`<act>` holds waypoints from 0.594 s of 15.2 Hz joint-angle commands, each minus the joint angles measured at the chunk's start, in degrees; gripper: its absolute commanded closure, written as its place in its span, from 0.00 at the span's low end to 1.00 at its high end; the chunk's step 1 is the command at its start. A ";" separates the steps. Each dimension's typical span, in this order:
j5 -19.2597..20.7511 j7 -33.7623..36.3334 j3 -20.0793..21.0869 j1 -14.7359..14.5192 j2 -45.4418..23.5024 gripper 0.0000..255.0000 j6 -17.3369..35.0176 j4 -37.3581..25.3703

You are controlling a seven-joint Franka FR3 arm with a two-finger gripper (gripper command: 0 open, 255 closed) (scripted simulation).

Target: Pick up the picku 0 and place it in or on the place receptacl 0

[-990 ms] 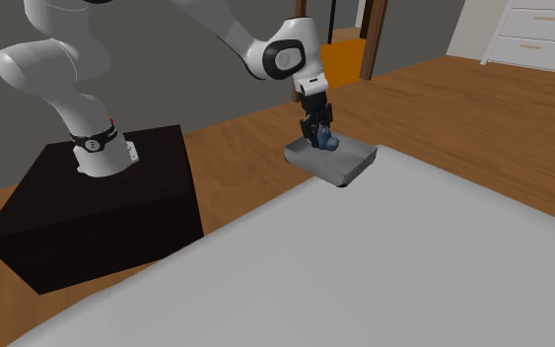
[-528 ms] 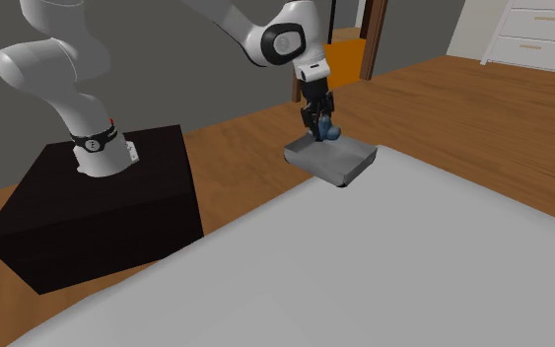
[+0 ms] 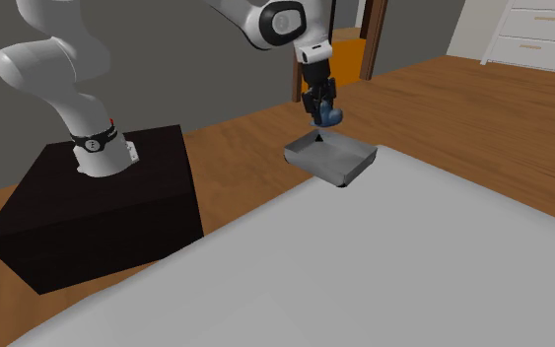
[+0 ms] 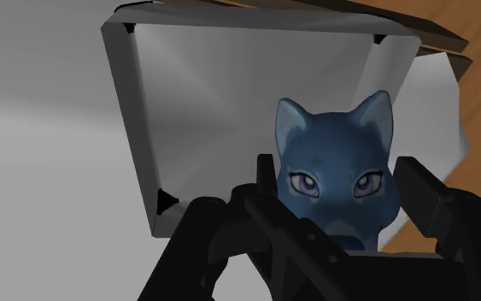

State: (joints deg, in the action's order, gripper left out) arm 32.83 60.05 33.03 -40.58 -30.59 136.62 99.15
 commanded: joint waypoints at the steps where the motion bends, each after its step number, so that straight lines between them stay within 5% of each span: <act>1: -0.82 -0.62 0.57 0.44 0.98 1.00 -0.92 -0.06; 9: -2.31 -6.84 0.18 4.15 -0.69 1.00 -1.89 -3.52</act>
State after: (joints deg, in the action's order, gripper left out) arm 30.62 54.91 33.56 -37.29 -30.20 134.76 96.95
